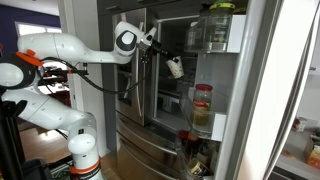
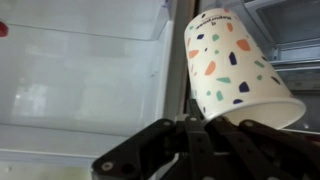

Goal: Remove the styrofoam cup from the fridge door middle shelf and put it in the fridge on the bottom shelf of the upper fridge compartment

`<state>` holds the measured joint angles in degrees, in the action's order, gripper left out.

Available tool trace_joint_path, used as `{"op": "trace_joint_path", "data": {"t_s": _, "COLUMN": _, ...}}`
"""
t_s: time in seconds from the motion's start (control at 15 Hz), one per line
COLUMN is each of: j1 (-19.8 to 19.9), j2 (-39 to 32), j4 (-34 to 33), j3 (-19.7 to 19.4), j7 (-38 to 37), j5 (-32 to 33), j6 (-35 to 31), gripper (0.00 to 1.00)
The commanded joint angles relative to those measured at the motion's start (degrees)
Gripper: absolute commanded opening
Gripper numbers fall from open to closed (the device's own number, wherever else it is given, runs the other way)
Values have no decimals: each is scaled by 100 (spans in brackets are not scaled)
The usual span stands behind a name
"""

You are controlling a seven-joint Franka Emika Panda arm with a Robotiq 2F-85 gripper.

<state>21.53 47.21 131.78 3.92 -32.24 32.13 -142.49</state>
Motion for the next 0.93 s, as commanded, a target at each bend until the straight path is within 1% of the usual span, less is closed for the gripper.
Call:
{"op": "trace_joint_path", "data": {"t_s": 0.0, "j1": -435, "j2": -500, "j4": -218, "j3": -73, "j7": 615, "j5": -724, "j6": -346, "gripper": 1}}
{"op": "trace_joint_path", "data": {"t_s": 0.07, "j1": -558, "j2": -639, "j4": -237, "j3": -109, "j7": 817, "j5": -878, "j6": -563, "gripper": 1}}
{"op": "trace_joint_path", "data": {"t_s": 0.13, "j1": -756, "j2": -803, "j4": -287, "j3": -199, "j7": 1004, "j5": -1189, "j6": -626, "gripper": 1}}
{"op": "trace_joint_path", "data": {"t_s": 0.2, "j1": -270, "j2": -418, "j4": -110, "j3": 94, "j7": 758, "j5": -974, "j6": -466, "gripper": 1}}
{"op": "trace_joint_path", "data": {"t_s": 0.27, "j1": -312, "j2": -517, "j4": -143, "j3": 95, "j7": 815, "j5": -1040, "j6": -496, "gripper": 4}}
{"op": "trace_joint_path", "data": {"t_s": 0.47, "j1": -222, "j2": -512, "j4": -150, "j3": 139, "j7": 801, "j5": -1020, "j6": -492, "gripper": 4}}
{"op": "trace_joint_path", "data": {"t_s": 0.87, "j1": -212, "j2": -458, "j4": -149, "j3": 145, "j7": 802, "j5": -1023, "j6": -493, "gripper": 4}}
